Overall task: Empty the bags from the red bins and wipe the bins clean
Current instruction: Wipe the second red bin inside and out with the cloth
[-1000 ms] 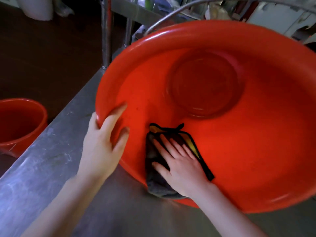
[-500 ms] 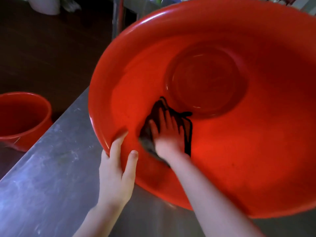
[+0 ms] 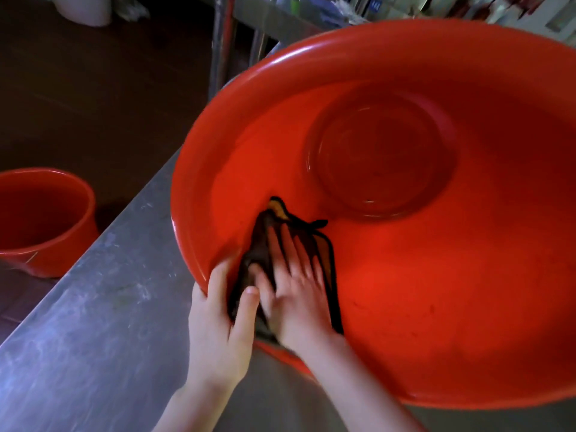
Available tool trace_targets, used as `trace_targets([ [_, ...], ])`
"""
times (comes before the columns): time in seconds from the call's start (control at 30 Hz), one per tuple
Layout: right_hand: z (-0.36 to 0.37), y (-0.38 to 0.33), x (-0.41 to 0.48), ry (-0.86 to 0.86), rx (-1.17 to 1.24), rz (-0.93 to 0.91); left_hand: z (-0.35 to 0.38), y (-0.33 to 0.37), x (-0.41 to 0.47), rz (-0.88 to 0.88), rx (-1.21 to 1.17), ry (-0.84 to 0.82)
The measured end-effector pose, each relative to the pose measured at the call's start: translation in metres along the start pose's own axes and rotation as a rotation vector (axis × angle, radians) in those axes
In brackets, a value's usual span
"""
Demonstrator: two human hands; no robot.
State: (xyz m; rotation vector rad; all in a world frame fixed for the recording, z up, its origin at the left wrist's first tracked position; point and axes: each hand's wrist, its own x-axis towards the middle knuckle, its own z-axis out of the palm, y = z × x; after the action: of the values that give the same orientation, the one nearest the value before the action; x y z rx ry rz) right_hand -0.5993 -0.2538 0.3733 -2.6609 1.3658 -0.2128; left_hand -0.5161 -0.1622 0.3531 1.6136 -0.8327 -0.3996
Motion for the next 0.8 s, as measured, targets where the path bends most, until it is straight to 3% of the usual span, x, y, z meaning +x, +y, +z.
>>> trace_targets([
  [0.17,-0.003,0.034,0.096,-0.069,0.071,0.416,-0.001,0.001,-0.003,-0.082,-0.013,-0.018],
  [0.27,-0.008,0.035,0.106,-0.112,0.127,0.464,-0.006,0.012,-0.004,-0.127,-0.035,-0.016],
  [0.4,-0.018,0.012,0.064,-0.119,0.106,0.191,-0.024,0.040,0.003,-0.162,0.001,0.011],
  [0.5,-0.037,-0.017,0.025,-0.111,0.330,-0.064,-0.041,0.065,0.014,-0.129,0.022,-0.004],
  [0.63,-0.075,-0.044,-0.004,-0.155,0.461,-0.225,-0.073,0.102,0.042,-0.078,0.102,-0.040],
  [0.7,-0.096,-0.049,-0.017,-0.165,0.517,-0.278,-0.086,0.120,0.058,-0.054,0.163,-0.067],
  [0.8,-0.121,-0.047,-0.036,-0.199,0.487,-0.149,-0.101,0.140,0.077,-0.041,0.267,-0.148],
])
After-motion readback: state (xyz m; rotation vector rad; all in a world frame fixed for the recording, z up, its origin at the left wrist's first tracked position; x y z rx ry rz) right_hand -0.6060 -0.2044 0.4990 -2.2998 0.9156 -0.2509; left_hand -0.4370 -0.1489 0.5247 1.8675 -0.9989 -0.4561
